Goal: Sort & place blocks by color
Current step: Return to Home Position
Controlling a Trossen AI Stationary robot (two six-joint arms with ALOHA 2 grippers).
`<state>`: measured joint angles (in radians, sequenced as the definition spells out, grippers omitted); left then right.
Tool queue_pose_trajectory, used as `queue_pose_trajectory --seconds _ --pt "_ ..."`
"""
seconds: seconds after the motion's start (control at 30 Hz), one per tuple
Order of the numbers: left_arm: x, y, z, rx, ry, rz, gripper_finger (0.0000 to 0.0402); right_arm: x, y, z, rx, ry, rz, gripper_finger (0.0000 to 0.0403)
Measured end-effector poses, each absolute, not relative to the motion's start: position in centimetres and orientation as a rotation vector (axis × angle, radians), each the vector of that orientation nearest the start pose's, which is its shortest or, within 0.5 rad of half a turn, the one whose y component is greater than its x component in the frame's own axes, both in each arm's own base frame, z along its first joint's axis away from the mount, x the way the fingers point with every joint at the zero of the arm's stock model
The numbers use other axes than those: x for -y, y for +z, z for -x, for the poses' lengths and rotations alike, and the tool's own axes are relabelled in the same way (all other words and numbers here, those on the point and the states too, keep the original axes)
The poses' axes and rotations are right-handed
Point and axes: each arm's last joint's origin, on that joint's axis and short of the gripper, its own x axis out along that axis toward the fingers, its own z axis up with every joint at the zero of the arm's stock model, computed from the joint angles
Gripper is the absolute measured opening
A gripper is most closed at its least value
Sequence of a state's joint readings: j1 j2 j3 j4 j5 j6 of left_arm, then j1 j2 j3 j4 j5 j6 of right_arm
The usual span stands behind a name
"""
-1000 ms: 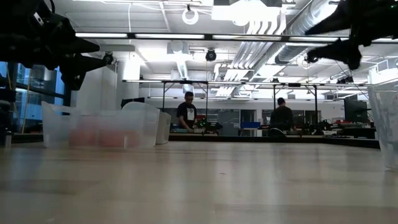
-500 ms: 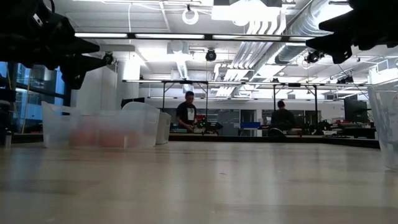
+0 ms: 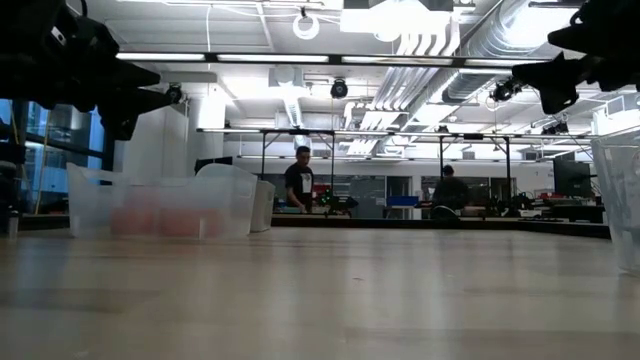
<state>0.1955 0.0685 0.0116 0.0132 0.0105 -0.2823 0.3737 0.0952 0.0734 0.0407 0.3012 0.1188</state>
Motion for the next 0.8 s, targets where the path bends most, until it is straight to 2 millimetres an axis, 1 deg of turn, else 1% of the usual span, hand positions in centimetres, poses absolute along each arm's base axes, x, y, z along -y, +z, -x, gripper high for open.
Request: queue_pose_trajectory --seconds 0.2,0.37,0.53,0.8 --pt "-1.9 16.3 -9.9 -0.029 0.188 0.152 0.0156 -2.7 17.9 -8.8 -0.039 0.110 -0.193 0.0264" --pt "-1.9 16.3 -9.9 -0.038 0.186 0.058 0.0156 -2.7 17.3 -8.8 -0.105 0.131 -0.244 0.0264" --pt "-1.9 16.4 -9.9 -0.039 0.186 0.045 0.0156 -2.8 17.3 -8.8 -0.112 0.154 -0.271 0.0264" --pt "-1.9 16.4 -9.9 -0.039 0.186 0.045 0.0156 -2.7 17.3 -8.8 -0.104 0.121 -0.237 0.0264"
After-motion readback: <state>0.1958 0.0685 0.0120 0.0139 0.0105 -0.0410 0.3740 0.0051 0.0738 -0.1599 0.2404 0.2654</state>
